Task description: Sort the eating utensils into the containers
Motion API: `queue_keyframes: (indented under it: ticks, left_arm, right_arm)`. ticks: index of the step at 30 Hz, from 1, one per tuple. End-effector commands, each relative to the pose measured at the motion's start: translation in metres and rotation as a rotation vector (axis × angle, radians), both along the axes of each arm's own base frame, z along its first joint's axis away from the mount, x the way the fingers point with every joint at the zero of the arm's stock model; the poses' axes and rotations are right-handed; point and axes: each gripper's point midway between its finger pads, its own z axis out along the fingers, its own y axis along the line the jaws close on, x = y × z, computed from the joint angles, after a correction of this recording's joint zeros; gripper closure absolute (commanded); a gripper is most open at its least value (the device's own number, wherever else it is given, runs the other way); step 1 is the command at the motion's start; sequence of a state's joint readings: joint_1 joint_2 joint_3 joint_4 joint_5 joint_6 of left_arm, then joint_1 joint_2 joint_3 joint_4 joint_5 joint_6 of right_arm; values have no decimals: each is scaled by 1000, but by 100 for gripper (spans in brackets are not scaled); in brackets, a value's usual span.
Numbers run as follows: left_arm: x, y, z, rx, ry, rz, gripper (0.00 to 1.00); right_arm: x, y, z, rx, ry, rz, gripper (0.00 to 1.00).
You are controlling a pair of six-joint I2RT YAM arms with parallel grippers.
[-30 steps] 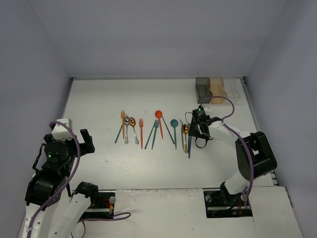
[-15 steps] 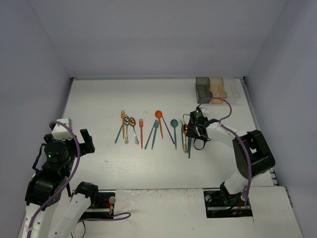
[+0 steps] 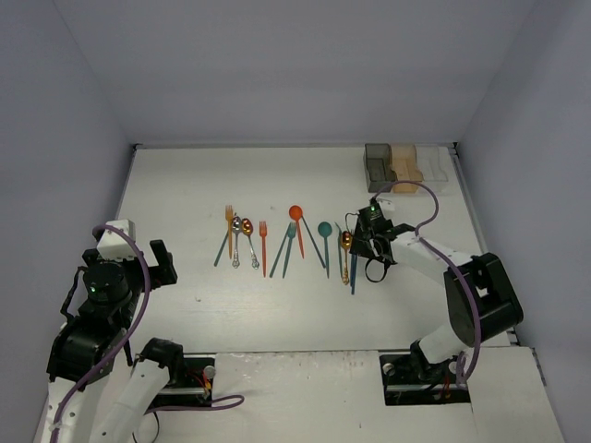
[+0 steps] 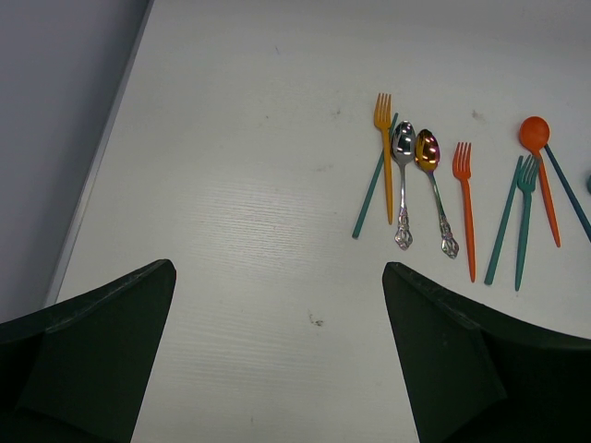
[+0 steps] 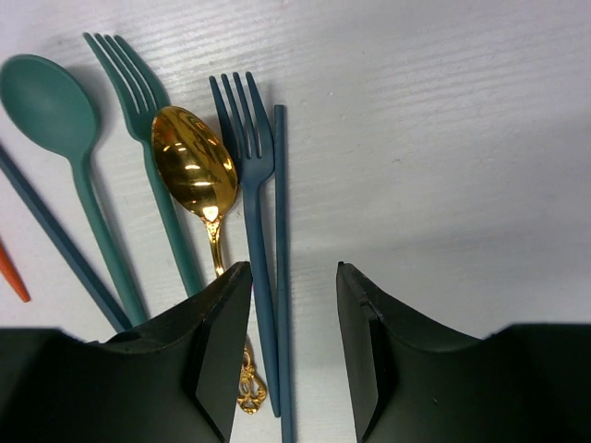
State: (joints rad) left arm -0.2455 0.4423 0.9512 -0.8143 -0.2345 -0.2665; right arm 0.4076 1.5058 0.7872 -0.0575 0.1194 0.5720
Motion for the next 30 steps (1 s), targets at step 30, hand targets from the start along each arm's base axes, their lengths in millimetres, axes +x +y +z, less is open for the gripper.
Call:
queue_keyframes:
  ticks: [30]
  left_arm:
    - [7,-5,12,-18,-34,-14,6]
  right_arm:
    - [-9,-3,-26,-31,72,-38,62]
